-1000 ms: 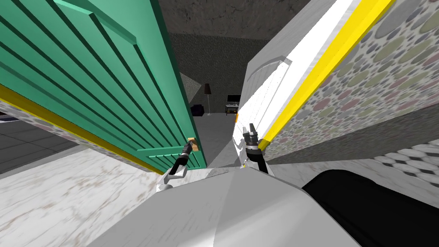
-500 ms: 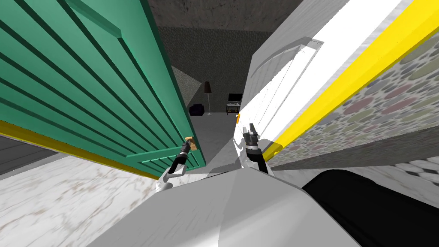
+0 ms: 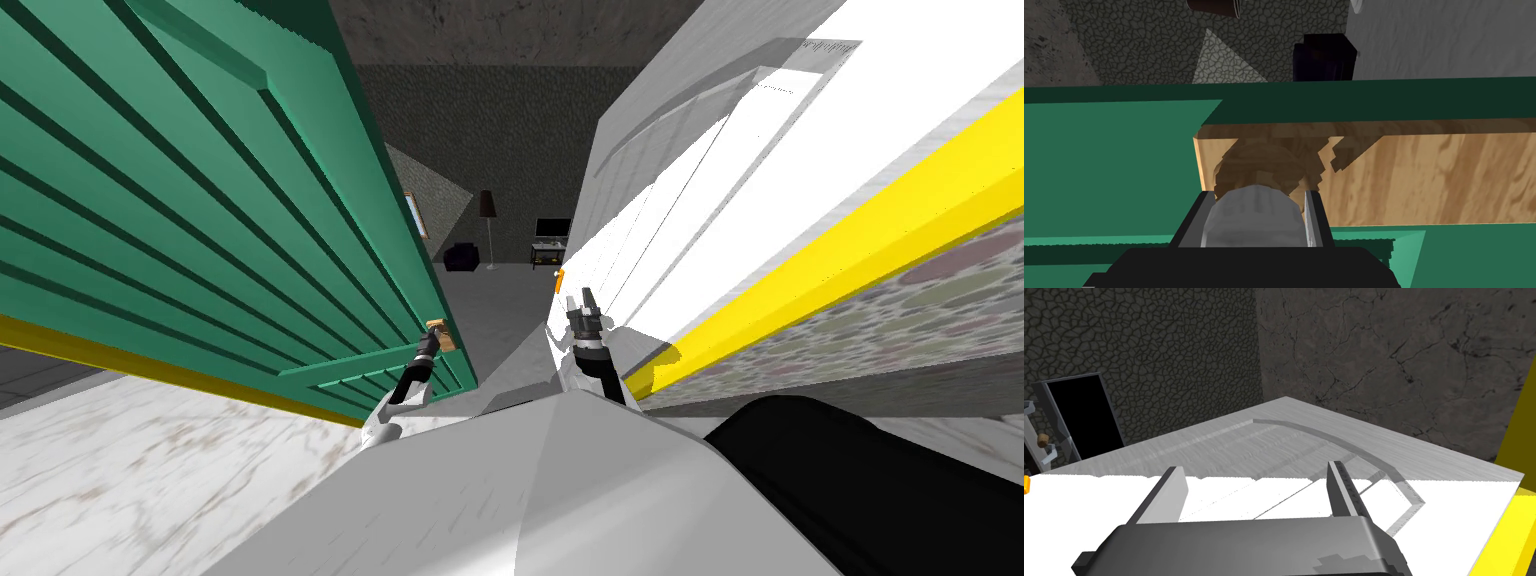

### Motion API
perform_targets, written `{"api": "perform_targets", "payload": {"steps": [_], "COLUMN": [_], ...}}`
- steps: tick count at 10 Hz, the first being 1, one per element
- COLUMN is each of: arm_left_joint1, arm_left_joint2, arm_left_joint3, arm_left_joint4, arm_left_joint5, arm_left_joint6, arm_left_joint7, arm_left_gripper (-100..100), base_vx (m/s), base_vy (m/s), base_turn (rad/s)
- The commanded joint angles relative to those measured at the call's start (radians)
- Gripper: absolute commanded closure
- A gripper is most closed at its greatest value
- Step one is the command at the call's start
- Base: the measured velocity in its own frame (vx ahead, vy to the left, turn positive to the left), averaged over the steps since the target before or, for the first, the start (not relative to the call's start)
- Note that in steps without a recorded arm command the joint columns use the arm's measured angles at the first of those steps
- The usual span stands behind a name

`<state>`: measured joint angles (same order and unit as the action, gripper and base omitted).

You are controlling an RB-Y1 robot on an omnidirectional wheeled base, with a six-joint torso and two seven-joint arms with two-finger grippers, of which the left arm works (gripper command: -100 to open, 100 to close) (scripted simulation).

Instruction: Push the door open

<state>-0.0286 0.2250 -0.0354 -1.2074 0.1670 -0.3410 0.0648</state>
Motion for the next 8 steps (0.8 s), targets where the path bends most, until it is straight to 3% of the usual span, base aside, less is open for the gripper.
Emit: {"api": "perform_targets", "payload": {"steps": [1, 8], "arm_left_joint1": [-0.004, -0.029], "arm_left_joint2": [0.009, -0.003], "arm_left_joint3": [0.035, 0.115], "arm_left_joint4": [-0.008, 0.037], "arm_left_joint5": [0.004, 0.009], "arm_left_joint6": [0.012, 0.013], "arm_left_joint7": [-0.004, -0.023], "arm_left_gripper": [100, 100], "base_vx": [0.140, 0.144], "base_vy": [-0.080, -0.089], "base_turn": [0.050, 0.057]}}
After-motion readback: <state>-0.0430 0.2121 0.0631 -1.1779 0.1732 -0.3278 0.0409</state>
